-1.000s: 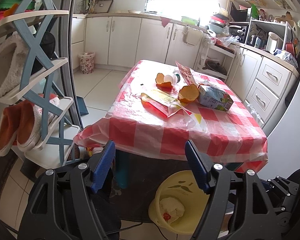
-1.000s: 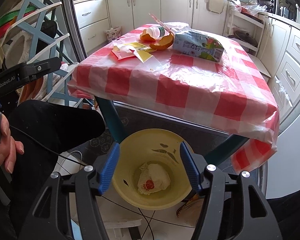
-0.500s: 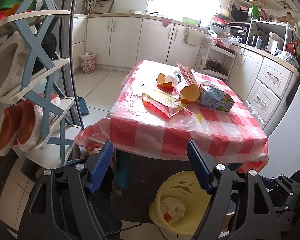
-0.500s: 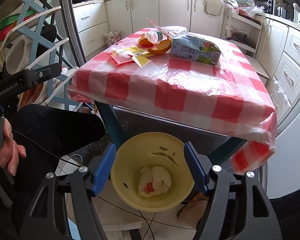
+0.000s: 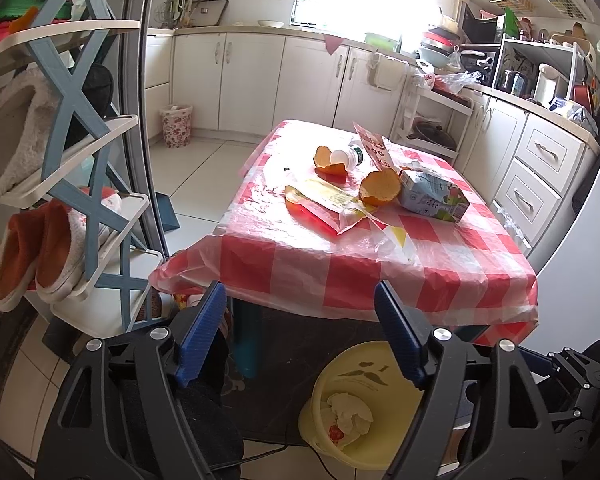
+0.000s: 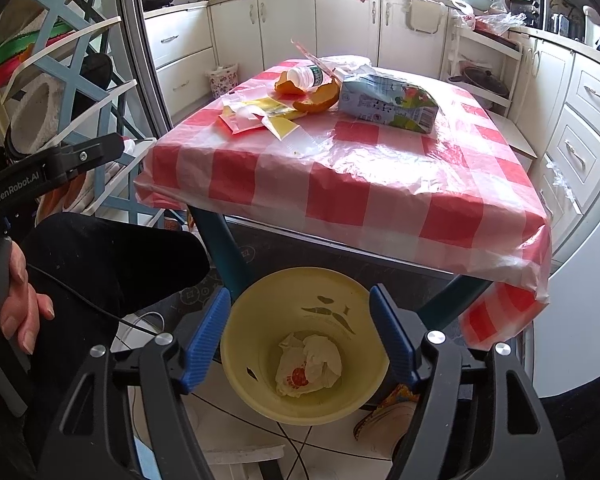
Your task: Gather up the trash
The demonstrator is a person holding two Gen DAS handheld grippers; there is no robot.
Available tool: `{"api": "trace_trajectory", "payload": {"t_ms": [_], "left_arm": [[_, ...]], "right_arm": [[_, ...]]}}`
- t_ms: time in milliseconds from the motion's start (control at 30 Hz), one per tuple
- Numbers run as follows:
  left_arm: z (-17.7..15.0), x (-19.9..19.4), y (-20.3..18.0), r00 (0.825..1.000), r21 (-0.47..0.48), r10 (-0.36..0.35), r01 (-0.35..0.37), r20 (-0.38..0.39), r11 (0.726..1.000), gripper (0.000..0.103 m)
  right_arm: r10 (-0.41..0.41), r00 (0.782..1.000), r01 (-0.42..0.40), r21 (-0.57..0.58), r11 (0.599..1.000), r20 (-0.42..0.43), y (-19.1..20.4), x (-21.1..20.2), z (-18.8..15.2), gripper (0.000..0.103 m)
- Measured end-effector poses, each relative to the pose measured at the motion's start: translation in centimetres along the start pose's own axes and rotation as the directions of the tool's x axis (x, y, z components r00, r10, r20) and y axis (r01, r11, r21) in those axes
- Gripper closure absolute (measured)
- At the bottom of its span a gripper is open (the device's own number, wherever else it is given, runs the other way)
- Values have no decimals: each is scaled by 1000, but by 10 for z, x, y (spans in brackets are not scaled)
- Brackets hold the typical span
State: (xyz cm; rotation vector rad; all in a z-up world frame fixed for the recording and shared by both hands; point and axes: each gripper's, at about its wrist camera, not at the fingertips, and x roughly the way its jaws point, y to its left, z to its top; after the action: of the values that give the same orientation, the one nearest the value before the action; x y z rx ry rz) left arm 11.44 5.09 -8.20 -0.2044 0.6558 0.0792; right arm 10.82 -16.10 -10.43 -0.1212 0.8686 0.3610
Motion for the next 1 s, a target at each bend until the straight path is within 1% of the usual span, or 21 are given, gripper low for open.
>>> {"api": "trace_trajectory", "payload": {"t_ms": [1000], "left_arm": [[0, 1, 1, 1000, -4, 2, -2, 0, 1000, 28]], "right_arm": [[-4, 1000, 4, 18, 1000, 18, -3, -4, 1, 33]]}}
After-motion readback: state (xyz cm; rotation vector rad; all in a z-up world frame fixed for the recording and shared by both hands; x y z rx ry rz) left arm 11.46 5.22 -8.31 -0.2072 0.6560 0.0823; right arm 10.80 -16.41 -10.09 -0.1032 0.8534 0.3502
